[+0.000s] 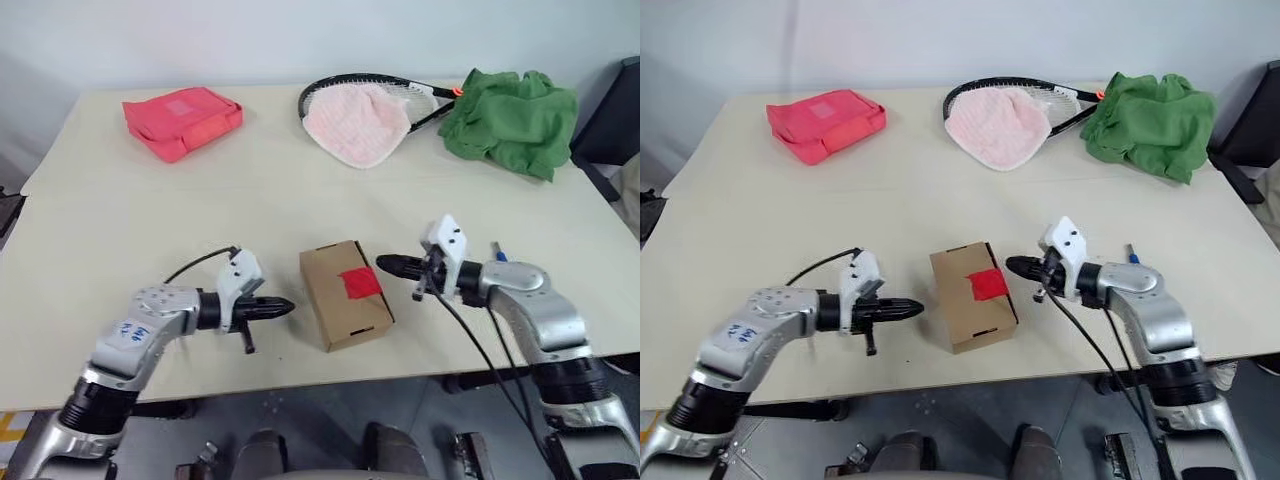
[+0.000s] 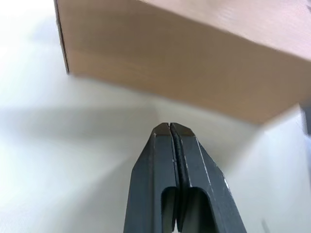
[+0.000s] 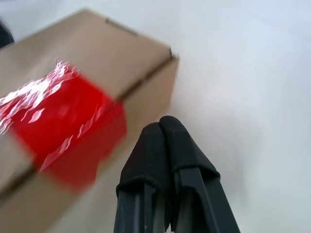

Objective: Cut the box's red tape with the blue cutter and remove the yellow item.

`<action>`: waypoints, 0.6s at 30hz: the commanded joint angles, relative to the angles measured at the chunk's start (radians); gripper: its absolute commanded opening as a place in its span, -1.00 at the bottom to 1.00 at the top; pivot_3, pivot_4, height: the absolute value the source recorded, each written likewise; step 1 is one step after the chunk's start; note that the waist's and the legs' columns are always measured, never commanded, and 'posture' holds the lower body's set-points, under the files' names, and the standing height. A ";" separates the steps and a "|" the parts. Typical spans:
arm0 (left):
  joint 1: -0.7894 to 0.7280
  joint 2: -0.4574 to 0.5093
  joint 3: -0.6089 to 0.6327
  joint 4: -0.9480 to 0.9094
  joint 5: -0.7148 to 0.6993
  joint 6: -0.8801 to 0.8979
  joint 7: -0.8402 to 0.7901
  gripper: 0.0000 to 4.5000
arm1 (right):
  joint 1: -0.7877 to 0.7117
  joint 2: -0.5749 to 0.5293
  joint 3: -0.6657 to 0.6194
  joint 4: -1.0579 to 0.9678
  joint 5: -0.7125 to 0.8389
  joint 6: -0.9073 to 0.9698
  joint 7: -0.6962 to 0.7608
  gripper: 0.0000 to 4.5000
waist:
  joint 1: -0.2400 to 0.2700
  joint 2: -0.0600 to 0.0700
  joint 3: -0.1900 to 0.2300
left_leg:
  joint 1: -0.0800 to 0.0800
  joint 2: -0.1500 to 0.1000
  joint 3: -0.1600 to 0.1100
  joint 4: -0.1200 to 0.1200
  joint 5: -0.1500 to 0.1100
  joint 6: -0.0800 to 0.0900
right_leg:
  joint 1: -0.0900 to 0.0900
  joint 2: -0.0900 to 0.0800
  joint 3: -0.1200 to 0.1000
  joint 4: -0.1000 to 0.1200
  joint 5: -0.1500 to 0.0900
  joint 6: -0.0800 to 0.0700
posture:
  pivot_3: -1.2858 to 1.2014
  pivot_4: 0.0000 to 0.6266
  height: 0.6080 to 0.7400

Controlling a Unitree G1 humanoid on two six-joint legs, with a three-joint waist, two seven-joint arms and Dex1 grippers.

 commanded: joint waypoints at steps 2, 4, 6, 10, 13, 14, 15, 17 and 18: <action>-0.082 0.055 0.043 -0.035 -0.119 -0.021 -0.185 -1.00 | 0.011 -0.177 -0.127 -0.209 0.153 0.289 0.023 -0.98 | 0.011 0.001 0.001 | 0.000 0.000 0.002 0.000 0.000 0.000 | -0.001 0.000 0.001 -0.001 0.000 -0.001 | 0.03 -0.52 1.00; -0.141 0.035 0.035 -0.030 -0.154 -0.003 -0.204 -1.00 | -0.011 -0.219 -0.161 -0.260 0.224 0.453 -0.016 -0.98 | 0.016 0.001 0.001 | 0.000 0.000 0.004 0.001 0.000 0.000 | -0.001 0.000 0.002 -0.001 0.000 -0.001 | 0.03 -0.52 1.00; -0.201 -0.001 0.011 -0.014 -0.158 -0.009 -0.205 -1.00 | -0.056 -0.244 -0.185 -0.305 0.301 0.659 -0.064 -0.98 | 0.017 0.001 0.001 | 0.001 0.000 0.005 0.001 0.000 0.000 | -0.001 0.000 0.003 -0.001 -0.001 -0.001 | 0.03 -0.52 1.00; -0.277 -0.098 -0.072 0.058 -0.088 -0.074 -0.191 -1.00 | -0.204 -0.157 -0.226 -0.334 0.405 1.024 -0.183 -0.98 | 0.017 0.001 0.001 | 0.001 0.000 0.007 0.004 0.000 0.001 | -0.001 0.000 0.005 0.000 -0.001 -0.001 | 0.03 -0.52 1.00; -0.303 -0.164 -0.123 0.115 -0.024 -0.132 -0.157 -1.00 | -0.246 -0.136 -0.215 -0.296 0.531 1.041 -0.304 -0.72 | 0.017 0.001 0.001 | 0.001 0.000 0.008 0.004 0.000 0.001 | -0.002 0.000 0.005 -0.001 -0.001 -0.001 | 0.03 -0.52 1.00; -0.307 -0.183 -0.131 0.128 -0.011 -0.142 -0.141 -1.00 | -0.260 -0.124 -0.215 -0.277 0.569 1.041 -0.357 -0.58 | 0.017 0.001 0.001 | 0.000 0.000 0.008 0.004 0.000 0.001 | -0.003 0.000 0.006 -0.001 -0.001 -0.001 | 0.03 -0.52 1.00; -0.308 -0.195 -0.134 0.137 -0.003 -0.147 -0.132 -1.00 | -0.268 -0.118 -0.215 -0.262 0.604 1.041 -0.402 -0.45 | 0.017 0.001 0.001 | 0.000 0.000 0.009 0.004 0.000 0.001 | -0.004 0.000 0.006 0.000 -0.001 -0.001 | 0.03 -0.52 1.00; -0.309 -0.214 -0.151 0.154 0.029 -0.176 -0.122 -1.00 | -0.293 -0.110 -0.198 -0.228 0.673 1.041 -0.485 -0.11 | 0.017 0.001 0.001 | -0.001 0.000 0.010 0.004 0.000 0.001 | -0.005 0.000 0.007 0.000 -0.001 -0.001 | 0.03 -0.52 1.00; -0.309 -0.220 -0.160 0.161 0.046 -0.192 -0.117 -1.00 | -0.305 -0.106 -0.186 -0.213 0.703 1.041 -0.522 0.04 | 0.017 0.001 0.001 | -0.001 0.000 0.011 0.004 0.000 0.001 | -0.006 0.000 0.008 0.000 -0.001 -0.001 | 0.03 -0.52 1.00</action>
